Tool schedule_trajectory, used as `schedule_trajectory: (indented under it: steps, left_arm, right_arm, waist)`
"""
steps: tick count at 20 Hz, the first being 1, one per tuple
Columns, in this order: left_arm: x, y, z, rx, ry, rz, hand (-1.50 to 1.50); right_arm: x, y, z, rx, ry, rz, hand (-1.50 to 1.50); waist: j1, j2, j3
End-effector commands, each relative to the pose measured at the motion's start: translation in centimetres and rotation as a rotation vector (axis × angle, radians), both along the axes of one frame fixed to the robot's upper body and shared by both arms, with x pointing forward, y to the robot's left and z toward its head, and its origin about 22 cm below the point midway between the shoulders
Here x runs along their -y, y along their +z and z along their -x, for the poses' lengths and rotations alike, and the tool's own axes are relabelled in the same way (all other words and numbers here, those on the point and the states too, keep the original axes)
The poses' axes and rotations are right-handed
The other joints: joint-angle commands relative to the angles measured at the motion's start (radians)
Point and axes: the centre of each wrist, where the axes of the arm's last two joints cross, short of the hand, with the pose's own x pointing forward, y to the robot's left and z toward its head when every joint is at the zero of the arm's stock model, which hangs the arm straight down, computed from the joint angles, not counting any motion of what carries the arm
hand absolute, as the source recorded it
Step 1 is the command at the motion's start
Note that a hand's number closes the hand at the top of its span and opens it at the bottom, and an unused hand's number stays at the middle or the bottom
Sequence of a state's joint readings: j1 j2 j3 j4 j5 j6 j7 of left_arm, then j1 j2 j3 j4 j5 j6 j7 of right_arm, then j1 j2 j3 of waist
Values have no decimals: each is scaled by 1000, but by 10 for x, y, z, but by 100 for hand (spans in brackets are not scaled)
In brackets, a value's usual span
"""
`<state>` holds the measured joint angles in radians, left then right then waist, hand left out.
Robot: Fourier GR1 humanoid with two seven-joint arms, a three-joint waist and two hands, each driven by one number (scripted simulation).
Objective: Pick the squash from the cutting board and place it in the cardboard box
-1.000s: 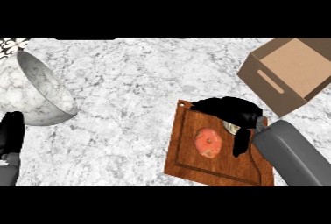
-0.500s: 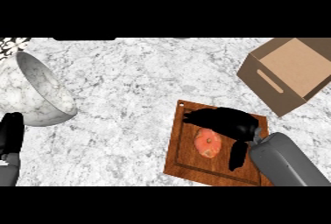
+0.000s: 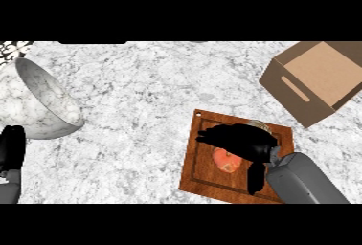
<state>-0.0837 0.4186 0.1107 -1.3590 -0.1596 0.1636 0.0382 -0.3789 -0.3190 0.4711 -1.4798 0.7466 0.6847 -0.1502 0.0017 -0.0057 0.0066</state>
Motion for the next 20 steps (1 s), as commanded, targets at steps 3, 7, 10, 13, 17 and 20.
schedule_trajectory:
  steps: [3, 7, 10, 13, 17, 20]
  left_arm:
    - [10, -17, -4, -43, -17, 19, 0]
    - [1, 0, -1, -23, 10, 6, 0]
    - [2, 10, 3, -48, -6, 21, 0]
    - [-4, 1, -6, -41, -2, 13, 0]
    - [12, -3, 18, -46, -3, 19, 0]
    - [-5, -3, 10, -51, 31, 12, 0]
  right_arm:
    - [-3, -15, -8, 2, -42, 65, -150]
    - [-31, -33, 11, 111, -71, 24, 150]
    - [-14, -31, -18, 213, -84, -37, 150]
    - [-31, -38, 6, 258, -83, -59, 150]
    - [-21, -23, -8, 381, -119, -90, 150]
    - [108, -1, -30, 453, -367, -14, 150]
  waist:
    - [0, 7, -7]
    - [0, 5, -7]
    - [11, 7, -6]
    - [-1, 6, -7]
    - [7, 3, -6]
    - [-22, 7, -4]
